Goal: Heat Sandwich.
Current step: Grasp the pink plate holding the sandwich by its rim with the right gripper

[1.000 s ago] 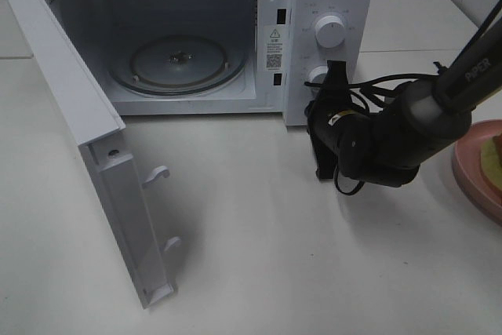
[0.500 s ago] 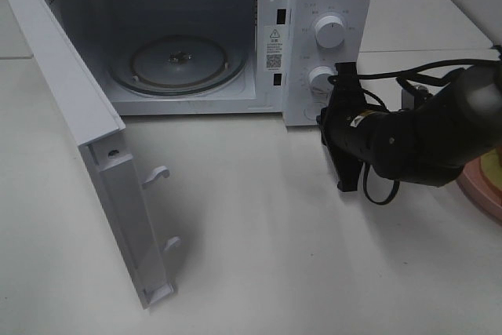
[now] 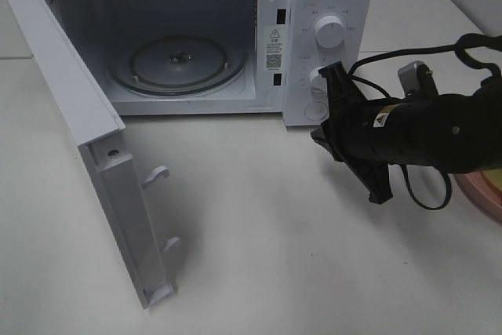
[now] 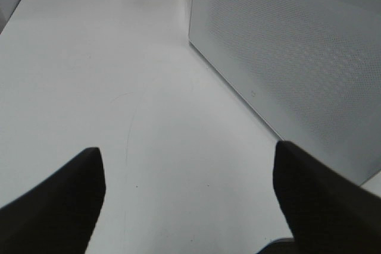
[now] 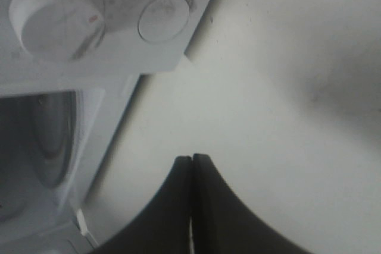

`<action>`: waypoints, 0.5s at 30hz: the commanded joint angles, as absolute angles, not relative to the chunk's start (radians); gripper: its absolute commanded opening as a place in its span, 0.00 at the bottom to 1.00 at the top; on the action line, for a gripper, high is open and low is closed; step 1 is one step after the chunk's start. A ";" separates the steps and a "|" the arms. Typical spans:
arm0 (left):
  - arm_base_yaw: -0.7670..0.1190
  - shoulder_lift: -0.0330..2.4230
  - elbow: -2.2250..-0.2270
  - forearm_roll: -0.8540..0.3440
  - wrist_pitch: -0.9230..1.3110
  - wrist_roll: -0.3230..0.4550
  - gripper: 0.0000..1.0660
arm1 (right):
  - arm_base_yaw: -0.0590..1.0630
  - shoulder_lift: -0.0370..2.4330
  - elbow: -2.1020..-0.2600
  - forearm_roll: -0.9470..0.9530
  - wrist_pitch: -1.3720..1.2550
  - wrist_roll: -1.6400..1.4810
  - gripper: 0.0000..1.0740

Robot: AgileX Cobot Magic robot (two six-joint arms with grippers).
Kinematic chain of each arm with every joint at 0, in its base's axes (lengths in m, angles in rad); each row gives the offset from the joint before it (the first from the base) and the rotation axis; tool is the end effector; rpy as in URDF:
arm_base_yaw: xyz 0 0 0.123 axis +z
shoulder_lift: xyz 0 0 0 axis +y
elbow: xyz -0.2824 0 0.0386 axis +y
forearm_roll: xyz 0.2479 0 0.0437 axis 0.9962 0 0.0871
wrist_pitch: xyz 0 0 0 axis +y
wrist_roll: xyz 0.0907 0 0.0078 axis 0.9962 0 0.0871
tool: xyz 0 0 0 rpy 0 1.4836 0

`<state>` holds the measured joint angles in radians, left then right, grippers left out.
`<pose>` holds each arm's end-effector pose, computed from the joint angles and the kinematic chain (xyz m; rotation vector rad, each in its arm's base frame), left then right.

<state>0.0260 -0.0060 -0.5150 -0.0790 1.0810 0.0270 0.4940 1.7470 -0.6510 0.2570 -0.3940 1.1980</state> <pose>-0.0084 -0.0066 0.2798 0.0066 2.0416 -0.0613 0.2798 0.1406 0.1405 1.1272 2.0831 0.9281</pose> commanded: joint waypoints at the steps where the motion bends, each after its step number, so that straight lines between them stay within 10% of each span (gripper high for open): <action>1: 0.023 -0.022 -0.513 -0.082 1.069 0.022 0.69 | 0.470 1.688 -0.652 0.063 -0.238 1.181 0.00; 15: 0.023 -0.022 -0.513 -0.082 1.069 0.022 0.69 | 0.340 1.530 -0.655 -0.151 0.176 0.849 0.00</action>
<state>0.0260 -0.0060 -0.5150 -0.0790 1.0810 0.0270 0.3620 1.5560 -0.6500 -0.1500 0.0930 0.9730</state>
